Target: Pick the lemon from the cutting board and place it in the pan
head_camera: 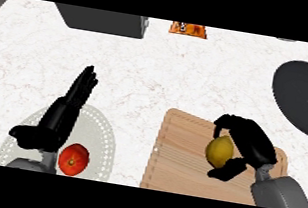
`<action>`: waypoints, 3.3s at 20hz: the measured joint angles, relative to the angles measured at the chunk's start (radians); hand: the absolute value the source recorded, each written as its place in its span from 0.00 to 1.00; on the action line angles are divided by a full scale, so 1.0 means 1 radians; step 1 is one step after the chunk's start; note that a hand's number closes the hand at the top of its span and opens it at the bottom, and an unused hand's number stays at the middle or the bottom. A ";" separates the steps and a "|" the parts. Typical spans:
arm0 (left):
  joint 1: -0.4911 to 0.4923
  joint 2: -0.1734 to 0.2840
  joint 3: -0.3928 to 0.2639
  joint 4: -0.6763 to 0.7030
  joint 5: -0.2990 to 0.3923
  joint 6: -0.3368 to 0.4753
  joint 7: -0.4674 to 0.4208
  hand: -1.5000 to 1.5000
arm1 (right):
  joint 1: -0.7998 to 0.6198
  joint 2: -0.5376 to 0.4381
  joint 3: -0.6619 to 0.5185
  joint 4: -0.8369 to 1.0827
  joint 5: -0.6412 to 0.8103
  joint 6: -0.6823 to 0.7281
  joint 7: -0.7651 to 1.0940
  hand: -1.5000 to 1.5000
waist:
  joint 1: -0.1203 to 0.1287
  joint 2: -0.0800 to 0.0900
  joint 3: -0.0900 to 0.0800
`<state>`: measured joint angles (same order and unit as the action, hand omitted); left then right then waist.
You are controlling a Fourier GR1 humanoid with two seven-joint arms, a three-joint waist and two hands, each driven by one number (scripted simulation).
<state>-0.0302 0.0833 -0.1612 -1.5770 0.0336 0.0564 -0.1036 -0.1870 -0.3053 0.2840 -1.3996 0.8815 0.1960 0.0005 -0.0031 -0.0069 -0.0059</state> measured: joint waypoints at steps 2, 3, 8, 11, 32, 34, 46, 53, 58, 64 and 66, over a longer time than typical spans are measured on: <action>0.013 -0.009 -0.005 -0.004 -0.005 0.006 -0.001 0.50 | 0.074 -0.038 -0.006 -0.100 -0.013 0.004 -0.029 1.00 | -0.005 0.001 0.002; 0.018 -0.015 -0.012 -0.010 -0.012 0.011 -0.002 0.50 | 0.105 -0.053 -0.011 -0.139 -0.012 -0.007 -0.042 1.00 | -0.006 0.001 0.003; 0.026 -0.014 -0.009 -0.023 -0.017 0.012 0.008 0.50 | 0.206 -0.113 -0.092 -0.325 -0.031 -0.068 -0.082 1.00 | -0.011 0.002 0.005; 0.032 0.000 0.005 -0.025 -0.009 0.001 0.009 0.50 | 0.264 -0.120 -0.159 -0.444 -0.070 -0.115 -0.095 1.00 | -0.017 0.001 0.005; -0.005 -0.023 0.012 0.004 -0.019 -0.024 0.000 0.50 | -0.016 -0.123 -0.612 -0.049 -0.393 -0.197 -0.190 1.00 | 0.014 0.010 0.007; -0.009 -0.019 0.013 -0.005 -0.015 -0.030 0.011 0.50 | -0.061 -0.133 -0.631 0.060 -0.352 -0.276 -0.252 1.00 | 0.021 0.012 0.007; -0.030 -0.038 -0.002 0.017 -0.030 -0.034 0.000 0.50 | -0.434 -0.261 -0.808 0.747 -0.381 -0.504 -0.571 1.00 | 0.052 0.025 0.010; -0.060 -0.039 -0.007 0.018 -0.028 -0.047 0.011 0.50 | -0.515 -0.349 -0.758 1.002 -0.295 -0.449 -0.551 0.00 | 0.080 0.039 0.010; -0.059 -0.044 -0.017 0.022 -0.029 -0.055 0.004 0.50 | -0.573 -0.362 -0.694 1.118 -0.238 -0.293 -0.511 0.00 | 0.097 0.043 0.012; -0.065 -0.044 -0.009 0.023 -0.025 -0.055 0.007 0.50 | -0.625 -0.342 -0.734 1.178 -0.279 -0.232 -0.574 0.00 | 0.090 0.043 0.014; -0.060 -0.044 -0.004 0.024 -0.025 -0.052 0.000 0.50 | -0.625 -0.339 -0.774 1.185 -0.321 -0.220 -0.620 0.00 | 0.084 0.042 0.014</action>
<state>-0.0898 0.0394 -0.1652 -1.5529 0.0086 0.0046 -0.1037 -0.8120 -0.6441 -0.4905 -0.2145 0.5602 -0.0235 -0.6199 0.0807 0.0346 0.0083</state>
